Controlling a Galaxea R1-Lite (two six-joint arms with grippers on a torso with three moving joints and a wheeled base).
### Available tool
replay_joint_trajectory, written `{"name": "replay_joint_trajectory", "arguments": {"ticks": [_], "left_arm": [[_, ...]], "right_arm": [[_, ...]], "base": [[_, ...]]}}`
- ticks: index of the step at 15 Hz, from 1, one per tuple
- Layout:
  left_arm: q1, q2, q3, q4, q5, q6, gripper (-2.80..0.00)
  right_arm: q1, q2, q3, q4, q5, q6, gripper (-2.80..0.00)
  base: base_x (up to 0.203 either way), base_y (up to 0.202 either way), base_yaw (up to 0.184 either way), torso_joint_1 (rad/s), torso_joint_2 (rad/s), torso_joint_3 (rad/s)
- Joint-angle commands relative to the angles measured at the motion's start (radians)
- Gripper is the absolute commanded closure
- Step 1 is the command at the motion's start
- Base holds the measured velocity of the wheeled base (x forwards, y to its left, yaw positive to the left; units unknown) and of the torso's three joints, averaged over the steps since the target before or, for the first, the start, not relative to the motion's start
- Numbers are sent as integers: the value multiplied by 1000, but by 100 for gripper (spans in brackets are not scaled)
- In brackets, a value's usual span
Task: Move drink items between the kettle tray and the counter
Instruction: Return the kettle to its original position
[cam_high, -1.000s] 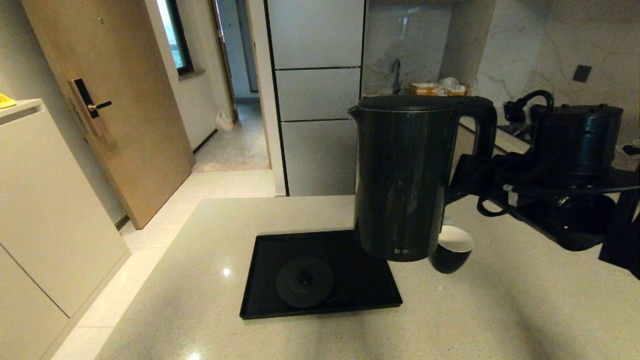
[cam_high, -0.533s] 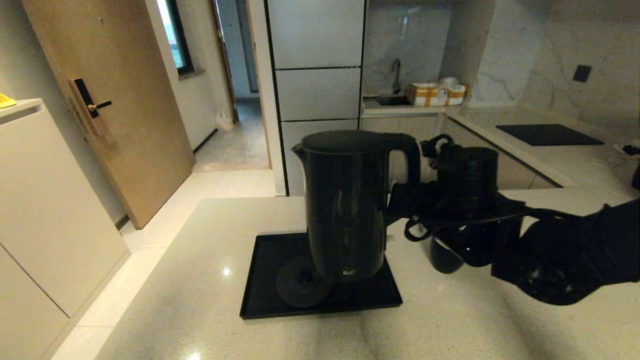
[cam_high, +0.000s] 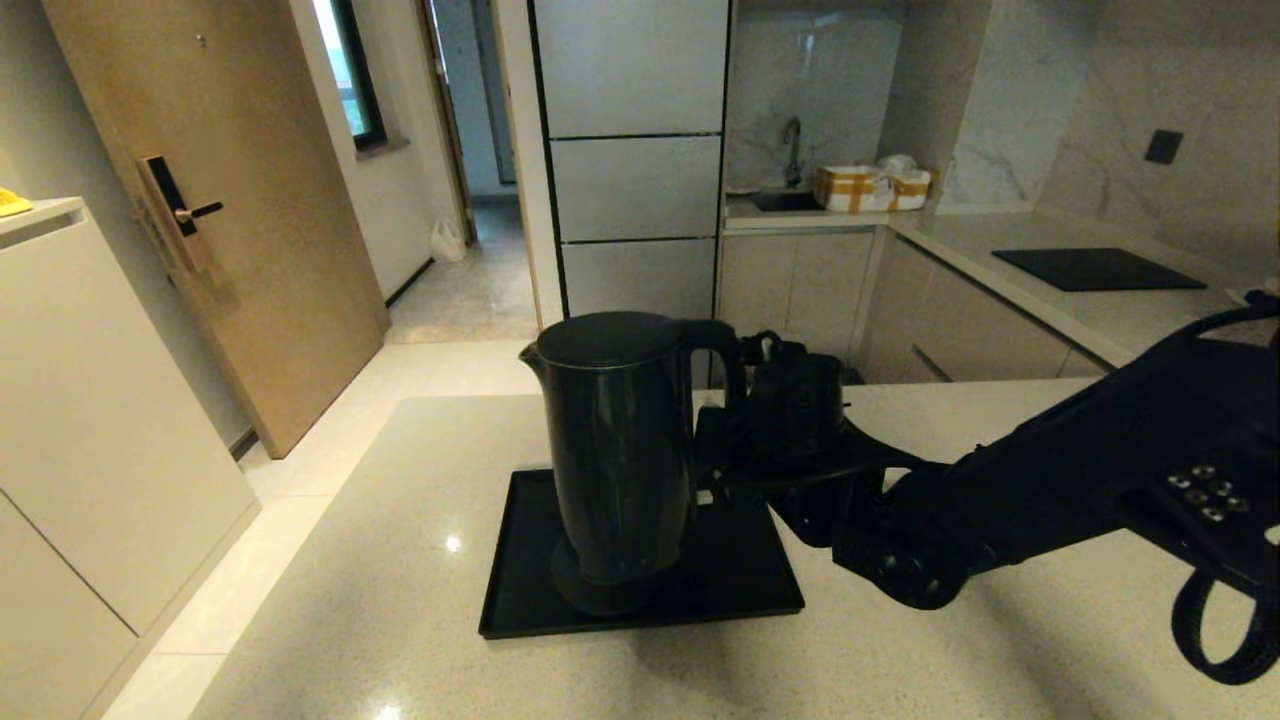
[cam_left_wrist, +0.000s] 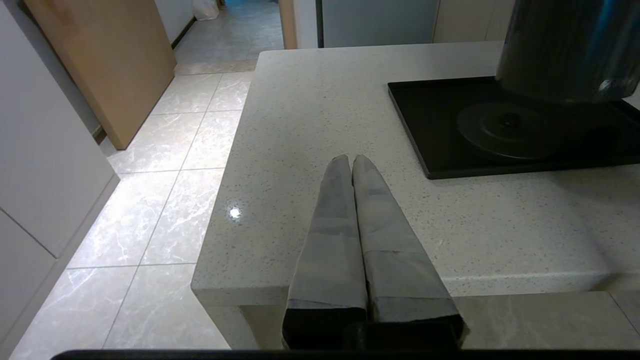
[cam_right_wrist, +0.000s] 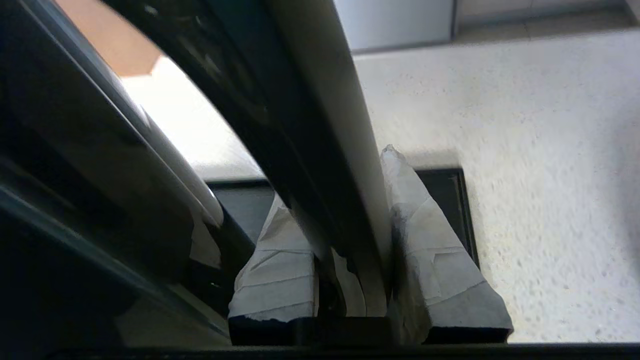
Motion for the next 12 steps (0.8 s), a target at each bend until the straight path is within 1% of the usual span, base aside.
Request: {"name": "replay_joint_trajectory", "arguments": {"ticks": [1, 3, 12], "left_arm": [[-1, 0, 0, 0, 0, 0, 0], [-1, 0, 0, 0, 0, 0, 0], [-1, 0, 0, 0, 0, 0, 0]], "right_arm": [[2, 62, -26, 0, -1, 1, 0], [2, 109, -47, -5, 0, 1, 0], [2, 203, -103, -6, 2, 6, 0]], "base": [[0, 0, 0, 0, 0, 0], [0, 0, 0, 0, 0, 0], [0, 0, 0, 0, 0, 0]]}}
